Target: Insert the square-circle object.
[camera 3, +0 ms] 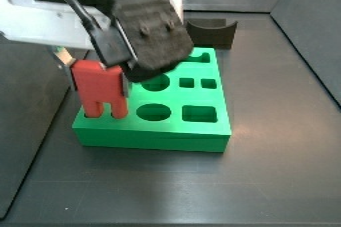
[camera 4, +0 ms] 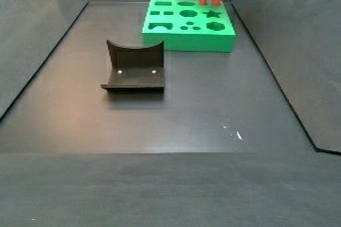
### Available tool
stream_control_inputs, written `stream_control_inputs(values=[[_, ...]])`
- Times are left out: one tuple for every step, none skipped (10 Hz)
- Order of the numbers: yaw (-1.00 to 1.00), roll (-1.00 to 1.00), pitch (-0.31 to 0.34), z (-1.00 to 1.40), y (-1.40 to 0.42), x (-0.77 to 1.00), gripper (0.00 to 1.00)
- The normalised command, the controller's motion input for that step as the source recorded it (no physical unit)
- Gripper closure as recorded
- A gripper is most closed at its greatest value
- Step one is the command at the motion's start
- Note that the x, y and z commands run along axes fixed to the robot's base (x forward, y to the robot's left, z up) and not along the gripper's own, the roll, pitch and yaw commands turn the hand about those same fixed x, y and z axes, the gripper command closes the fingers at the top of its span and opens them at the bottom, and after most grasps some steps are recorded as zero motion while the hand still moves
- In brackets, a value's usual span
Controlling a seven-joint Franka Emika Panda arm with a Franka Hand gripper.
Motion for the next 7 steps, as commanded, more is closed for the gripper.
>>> stream_control_inputs(values=[[0.01,0.06,-0.154,-0.57,0.00,0.00,1.00],[0.12,0.01,-0.273,-0.57,0.00,-0.11,1.00],[0.19,0.01,-0.323,-0.53,0.00,-0.17,1.00],[0.19,0.03,-0.356,-0.49,0.00,-0.19,1.00],[0.15,0.19,-0.323,-0.47,-0.12,-0.13,1.00],[0.11,0.27,-0.179,-0.38,-0.16,0.00,1.00],[0.08,0.30,-0.033,-0.30,-0.15,0.01,1.00]])
